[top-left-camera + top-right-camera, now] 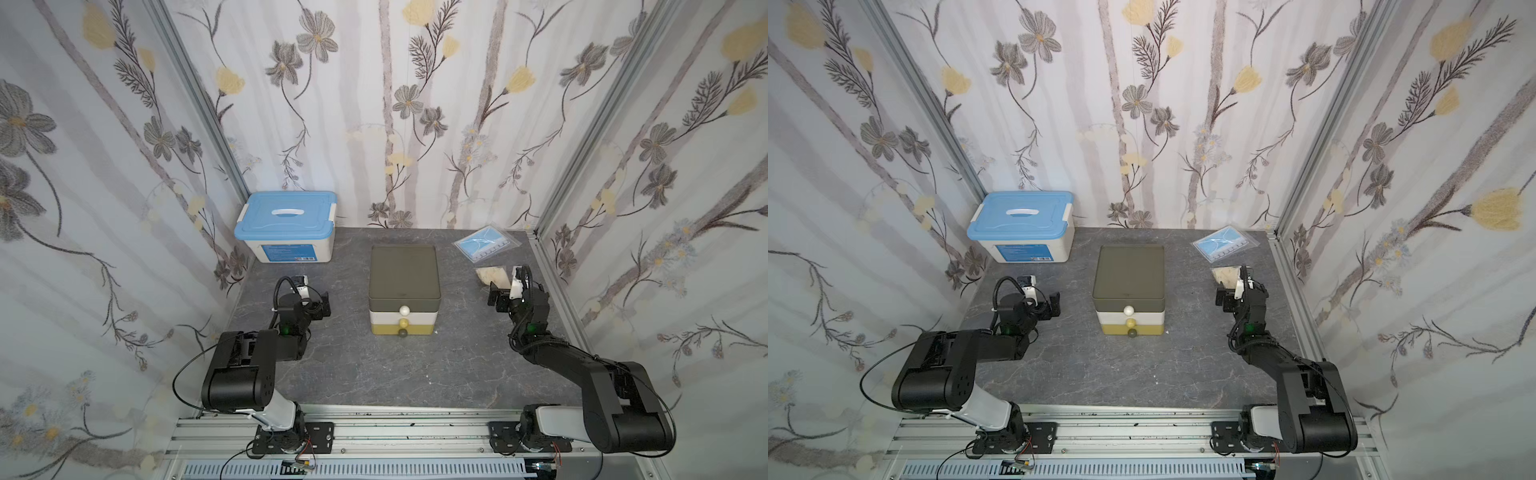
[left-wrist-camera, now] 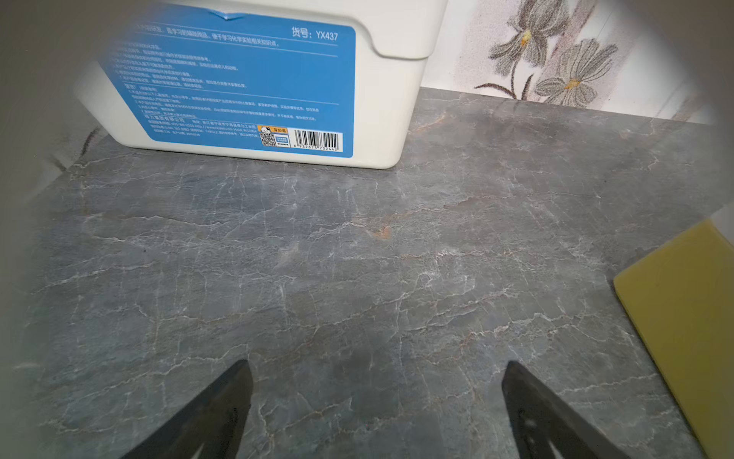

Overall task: Take the sponge out of the drawer
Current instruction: Open the drawer in the storage box.

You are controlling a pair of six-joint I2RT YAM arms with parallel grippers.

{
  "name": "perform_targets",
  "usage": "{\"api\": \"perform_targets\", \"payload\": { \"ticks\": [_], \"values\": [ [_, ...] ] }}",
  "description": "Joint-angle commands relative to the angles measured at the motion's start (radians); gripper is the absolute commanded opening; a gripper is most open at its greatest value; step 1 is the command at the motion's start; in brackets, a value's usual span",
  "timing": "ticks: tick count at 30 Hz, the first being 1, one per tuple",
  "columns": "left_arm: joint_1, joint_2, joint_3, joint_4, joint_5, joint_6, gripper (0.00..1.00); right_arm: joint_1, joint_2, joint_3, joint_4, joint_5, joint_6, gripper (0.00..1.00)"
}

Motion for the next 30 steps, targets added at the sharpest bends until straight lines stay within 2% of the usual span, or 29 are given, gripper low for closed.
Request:
{"api": "perform_targets", "payload": {
  "ticks": [1, 23, 24, 26, 28, 30],
  "values": [
    [0.0, 0.0, 0.004, 0.035, 0.005, 0.001, 1.0, 0.0, 0.0, 0.004, 0.021, 0.003, -0.007, 1.0],
    [0.001, 0.0, 0.005, 0.034, 0.005, 0.002, 1.0, 0.0, 0.0, 0.006, 0.021, 0.002, -0.006, 1.0],
    [0.0, -0.001, 0.004, 0.032, 0.005, 0.001, 0.99, 0.0, 0.0, 0.007, 0.021, 0.002, -0.006, 1.0],
    [0.004, -0.001, 0.005, 0.033, 0.009, -0.002, 0.91, 0.0, 0.002, 0.007, 0.018, 0.002, -0.006, 1.0],
    [0.006, 0.0, 0.005, 0.032, 0.009, -0.002, 0.9, 0.0, 0.0, 0.006, 0.017, 0.001, -0.006, 1.0],
    [0.005, -0.018, 0.027, -0.02, -0.025, -0.014, 0.85, -0.002, -0.005, 0.012, 0.008, 0.0, -0.003, 0.93]
  ]
}}
